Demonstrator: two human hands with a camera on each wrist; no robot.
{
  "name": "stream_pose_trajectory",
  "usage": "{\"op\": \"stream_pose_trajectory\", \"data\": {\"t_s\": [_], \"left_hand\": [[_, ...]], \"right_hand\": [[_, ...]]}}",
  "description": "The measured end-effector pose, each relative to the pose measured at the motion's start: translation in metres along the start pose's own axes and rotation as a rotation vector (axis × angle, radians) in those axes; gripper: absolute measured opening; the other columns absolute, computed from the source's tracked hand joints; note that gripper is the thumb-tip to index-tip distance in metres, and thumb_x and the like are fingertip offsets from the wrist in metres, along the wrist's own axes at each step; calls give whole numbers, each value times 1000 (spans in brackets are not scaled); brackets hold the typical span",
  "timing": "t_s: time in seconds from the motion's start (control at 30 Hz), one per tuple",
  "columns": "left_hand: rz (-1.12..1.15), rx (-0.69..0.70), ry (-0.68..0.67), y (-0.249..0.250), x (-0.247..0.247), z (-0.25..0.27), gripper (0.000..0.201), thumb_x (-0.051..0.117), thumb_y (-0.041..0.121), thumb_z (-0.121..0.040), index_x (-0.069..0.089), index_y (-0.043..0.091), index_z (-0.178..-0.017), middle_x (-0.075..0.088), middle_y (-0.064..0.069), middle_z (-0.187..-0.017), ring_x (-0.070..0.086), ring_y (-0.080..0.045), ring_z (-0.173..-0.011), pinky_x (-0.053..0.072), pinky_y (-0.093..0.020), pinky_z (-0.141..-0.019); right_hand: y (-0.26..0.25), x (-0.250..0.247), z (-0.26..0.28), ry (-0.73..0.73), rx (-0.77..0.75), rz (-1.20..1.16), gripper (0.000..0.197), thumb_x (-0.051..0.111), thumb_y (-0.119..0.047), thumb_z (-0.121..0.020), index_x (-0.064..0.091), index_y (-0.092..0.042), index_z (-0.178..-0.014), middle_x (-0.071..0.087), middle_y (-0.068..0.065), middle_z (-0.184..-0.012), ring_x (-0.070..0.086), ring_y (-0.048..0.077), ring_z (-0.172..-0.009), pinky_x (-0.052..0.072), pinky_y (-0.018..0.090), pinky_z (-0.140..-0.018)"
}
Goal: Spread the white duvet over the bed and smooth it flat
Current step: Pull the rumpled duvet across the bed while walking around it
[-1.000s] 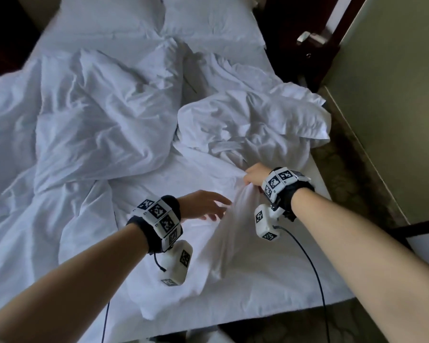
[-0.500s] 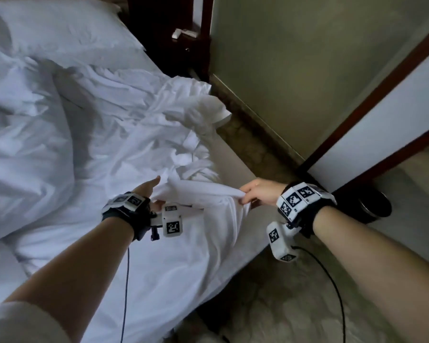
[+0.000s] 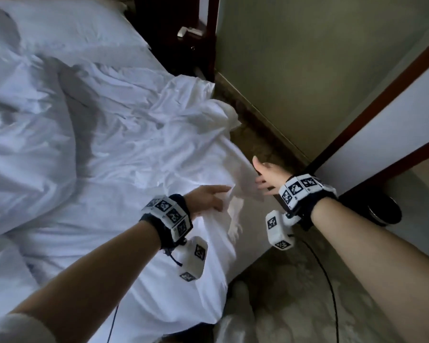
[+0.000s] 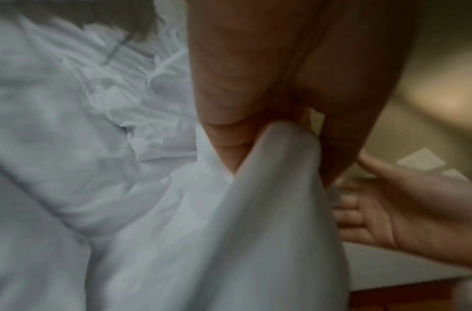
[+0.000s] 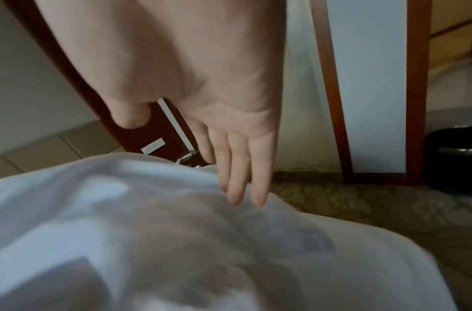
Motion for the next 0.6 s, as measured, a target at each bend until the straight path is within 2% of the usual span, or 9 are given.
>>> {"op": "stream_pose_trajectory", "data": {"t_s": [0.07,0.13,0.2,0.27,0.33,0.4,0.43,0.5,0.6], "left_hand": [[-146,-52,-72,0,6,-6,60,57,-10,-77,55,20,-129,60,-9,-108,56,-23,-99,51,-39,-94],[-266,-96,-87,4,4,-12,51,55,-1,-88,52,23,-133,59,-5,-106,53,-16,-100,51,-27,-84],[-354,-135,-64,10,-1,-21,42,51,8,-93,52,23,-133,63,-5,-109,56,-14,-99,47,-23,-82],[-271,-146,78,10,-14,-31,32,49,9,-95,58,15,-125,66,-3,-101,60,-16,-91,46,-23,-77],[-90,-141,387,-1,-33,-45,20,49,7,-94,60,12,-111,64,0,-82,60,-16,-76,45,-19,-63],[34,-164,665,-18,-48,-58,11,54,10,-92,57,13,-102,61,1,-74,60,-11,-64,43,-15,-51],[64,-195,732,-30,-52,-65,9,56,12,-92,56,14,-101,60,2,-73,59,-7,-60,43,-15,-50],[92,-300,755,-57,-49,-80,7,55,15,-92,55,15,-100,60,2,-75,56,-7,-63,39,-20,-56],[61,-424,732,-96,-39,-99,9,55,15,-93,54,15,-102,60,0,-76,53,-8,-64,40,-16,-49]], "right_hand": [[-11,-3,-17,-33,10,10,75,33,-66,-88,33,-13,-140,47,14,-139,54,30,-120,48,44,-94],[-19,-2,-36,-57,4,51,83,40,-69,-83,30,-13,-143,44,12,-142,54,30,-121,49,42,-90],[-24,2,-58,-99,0,98,97,50,-73,-75,19,-19,-149,38,7,-148,51,30,-125,47,44,-97],[-19,9,-96,-123,-6,206,115,55,-80,-57,13,-28,-149,32,6,-151,46,31,-130,42,46,-104],[-7,18,-133,-162,15,284,127,59,-80,-42,12,-29,-149,32,8,-151,44,33,-131,41,45,-106],[5,22,-147,-164,40,335,118,70,-65,-58,13,-15,-149,33,13,-150,41,34,-133,37,42,-109],[13,21,-155,-142,51,363,108,72,-55,-68,15,-12,-149,32,14,-150,39,34,-134,35,40,-111],[39,14,-176,-44,95,422,101,71,-50,-74,15,-13,-149,26,14,-151,31,34,-138,29,40,-113],[81,-6,-204,112,220,327,126,75,-63,-59,2,-17,-150,13,13,-156,19,32,-144,20,44,-117]]}}
Point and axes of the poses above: each hand's wrist, its own z-axis away from the middle knuckle, its own x-axis out of the palm, y = z × x, the point moved 2 cm from there along -z, towards the middle knuckle
